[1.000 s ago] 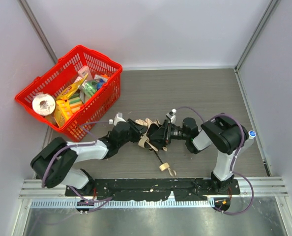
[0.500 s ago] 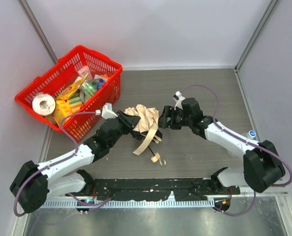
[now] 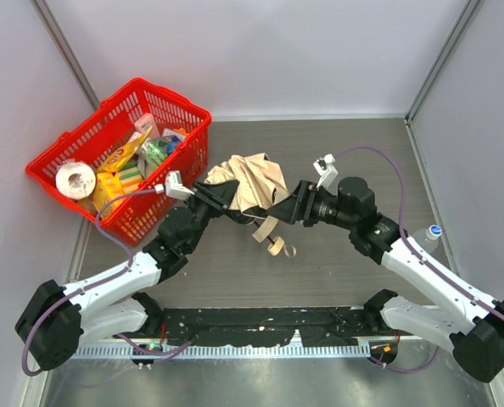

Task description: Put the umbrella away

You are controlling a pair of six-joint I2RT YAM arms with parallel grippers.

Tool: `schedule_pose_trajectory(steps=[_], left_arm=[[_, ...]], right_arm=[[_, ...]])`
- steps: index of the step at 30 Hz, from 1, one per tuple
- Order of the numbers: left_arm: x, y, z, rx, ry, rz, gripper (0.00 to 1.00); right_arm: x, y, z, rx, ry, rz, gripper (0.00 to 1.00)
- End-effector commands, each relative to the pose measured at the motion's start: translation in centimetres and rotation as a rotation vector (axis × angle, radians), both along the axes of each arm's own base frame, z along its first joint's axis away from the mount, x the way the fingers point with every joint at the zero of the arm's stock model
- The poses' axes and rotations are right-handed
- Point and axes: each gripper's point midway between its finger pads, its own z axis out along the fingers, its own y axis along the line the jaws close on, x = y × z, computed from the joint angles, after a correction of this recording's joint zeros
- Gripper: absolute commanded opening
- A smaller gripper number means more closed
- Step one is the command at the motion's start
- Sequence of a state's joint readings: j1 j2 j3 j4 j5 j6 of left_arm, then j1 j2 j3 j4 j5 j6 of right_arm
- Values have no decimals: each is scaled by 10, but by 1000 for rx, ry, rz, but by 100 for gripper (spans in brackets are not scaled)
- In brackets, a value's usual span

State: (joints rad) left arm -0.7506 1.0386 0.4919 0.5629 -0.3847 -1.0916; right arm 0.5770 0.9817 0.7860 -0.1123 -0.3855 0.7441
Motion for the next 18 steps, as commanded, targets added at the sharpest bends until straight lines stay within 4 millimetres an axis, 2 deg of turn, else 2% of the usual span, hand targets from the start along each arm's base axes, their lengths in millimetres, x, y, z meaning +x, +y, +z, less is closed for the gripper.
schedule_pose_trajectory(steps=[1, 2, 3, 4, 5, 7, 9, 11, 12, 15, 17, 18], left_arm=[[-3, 9, 86, -238, -248, 28, 0], [-4, 9, 91, -269, -262, 23, 0], [-6, 10, 100, -308, -287, 20, 0], [-7, 11, 104, -337, -306, 14, 0], [-9, 11, 112, -366, -330, 9, 0], [-11, 12, 123, -407, -357, -1, 0], [-8, 10, 130, -408, -368, 3, 0], [-5, 11, 133, -410, -376, 22, 0], [-2, 11, 135, -413, -381, 32, 0], [1, 9, 144, -407, -411, 42, 0], [4, 7, 145, -410, -409, 45, 0], [5, 7, 144, -415, -408, 48, 0]], right_arm=[[-21, 30, 42, 171, -103, 130, 73], [-18, 31, 48, 156, -142, 129, 73], [-14, 28, 37, 97, -111, 92, 73], [-11, 25, 45, 52, -167, 87, 73], [-7, 18, 36, -7, -151, 49, 73], [-8, 16, 51, 12, -202, 51, 71], [-15, 26, 65, 97, -194, 88, 60], [-24, 38, 80, 141, -225, 130, 56], [-32, 45, 80, 138, -226, 152, 55], [-34, 56, 82, 125, -204, 152, 36], [-40, 66, 88, 138, -193, 175, 28], [-42, 67, 80, 110, -160, 166, 27]])
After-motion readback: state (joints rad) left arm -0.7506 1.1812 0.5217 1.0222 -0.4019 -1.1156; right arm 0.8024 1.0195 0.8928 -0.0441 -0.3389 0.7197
